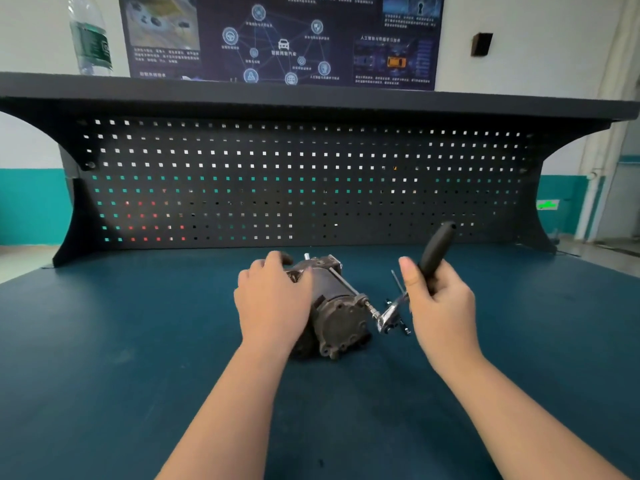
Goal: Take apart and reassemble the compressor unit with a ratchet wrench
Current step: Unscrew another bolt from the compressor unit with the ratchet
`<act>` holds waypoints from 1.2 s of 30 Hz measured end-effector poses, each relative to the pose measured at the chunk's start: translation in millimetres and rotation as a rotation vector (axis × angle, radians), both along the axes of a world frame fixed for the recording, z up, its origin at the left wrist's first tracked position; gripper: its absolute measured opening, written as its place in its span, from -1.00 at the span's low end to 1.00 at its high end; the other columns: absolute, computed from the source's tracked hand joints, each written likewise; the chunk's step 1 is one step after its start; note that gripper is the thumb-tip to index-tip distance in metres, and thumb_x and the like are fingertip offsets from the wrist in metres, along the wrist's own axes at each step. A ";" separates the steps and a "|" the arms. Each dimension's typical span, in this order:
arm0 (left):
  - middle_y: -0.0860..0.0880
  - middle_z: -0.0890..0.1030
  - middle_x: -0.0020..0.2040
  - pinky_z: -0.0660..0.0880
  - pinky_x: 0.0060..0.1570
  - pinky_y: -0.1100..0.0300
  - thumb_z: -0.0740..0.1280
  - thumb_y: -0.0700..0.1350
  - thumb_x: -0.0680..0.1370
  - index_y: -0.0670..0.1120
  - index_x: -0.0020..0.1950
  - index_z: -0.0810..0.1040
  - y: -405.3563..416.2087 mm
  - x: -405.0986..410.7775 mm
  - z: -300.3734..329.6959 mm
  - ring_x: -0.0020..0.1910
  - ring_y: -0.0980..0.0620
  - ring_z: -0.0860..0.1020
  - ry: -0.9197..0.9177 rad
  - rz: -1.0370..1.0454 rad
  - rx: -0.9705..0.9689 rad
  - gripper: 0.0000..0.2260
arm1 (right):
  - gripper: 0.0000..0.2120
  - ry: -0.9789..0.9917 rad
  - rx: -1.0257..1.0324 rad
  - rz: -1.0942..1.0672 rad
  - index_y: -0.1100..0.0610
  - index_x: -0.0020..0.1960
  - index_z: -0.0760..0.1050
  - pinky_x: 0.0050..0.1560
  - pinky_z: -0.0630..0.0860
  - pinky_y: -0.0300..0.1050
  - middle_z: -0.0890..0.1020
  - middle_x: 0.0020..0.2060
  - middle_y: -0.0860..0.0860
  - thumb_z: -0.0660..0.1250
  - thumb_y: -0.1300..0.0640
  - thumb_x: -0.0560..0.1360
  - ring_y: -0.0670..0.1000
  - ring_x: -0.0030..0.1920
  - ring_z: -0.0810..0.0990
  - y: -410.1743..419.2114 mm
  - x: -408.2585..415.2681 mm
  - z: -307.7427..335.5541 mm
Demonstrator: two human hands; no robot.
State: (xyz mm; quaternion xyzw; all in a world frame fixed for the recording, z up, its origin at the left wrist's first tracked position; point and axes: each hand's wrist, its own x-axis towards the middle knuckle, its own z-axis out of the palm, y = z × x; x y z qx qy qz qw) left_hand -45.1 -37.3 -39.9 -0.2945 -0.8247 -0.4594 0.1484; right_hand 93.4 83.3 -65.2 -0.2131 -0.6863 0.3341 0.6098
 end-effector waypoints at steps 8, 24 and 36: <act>-0.13 0.42 0.20 0.37 0.13 0.05 0.22 -0.07 0.51 -0.15 0.12 0.53 4.7 -1.9 -15.4 0.16 -0.18 0.39 -0.111 -0.059 -0.300 -0.74 | -0.67 0.010 -0.245 -0.071 0.11 -0.37 0.34 -0.59 0.28 -0.28 0.43 -0.68 -0.06 0.29 0.00 0.50 -0.10 -0.65 0.35 21.7 -1.8 -0.3; -0.17 0.58 -0.20 0.59 -0.44 0.09 0.33 -0.06 0.55 -0.23 0.05 0.55 60.4 94.1 -5.1 -0.34 -0.11 0.60 -1.399 -0.582 0.454 -0.76 | -0.77 -0.213 0.138 0.061 0.02 -0.18 0.36 -0.30 0.42 -0.03 0.46 -0.50 -0.07 0.23 -0.12 0.52 -0.07 -0.42 0.45 18.4 8.2 12.8; -0.24 0.61 -0.26 0.58 -0.47 0.04 0.28 -0.26 0.56 -0.30 -0.03 0.47 67.3 89.6 -15.1 -0.39 -0.15 0.60 -1.566 -0.605 0.617 -0.91 | -0.71 0.324 -1.289 0.340 0.18 -0.27 0.36 -0.68 0.15 -0.37 0.37 -0.41 0.01 0.20 0.09 0.59 -0.09 -0.47 0.25 39.5 4.7 -0.5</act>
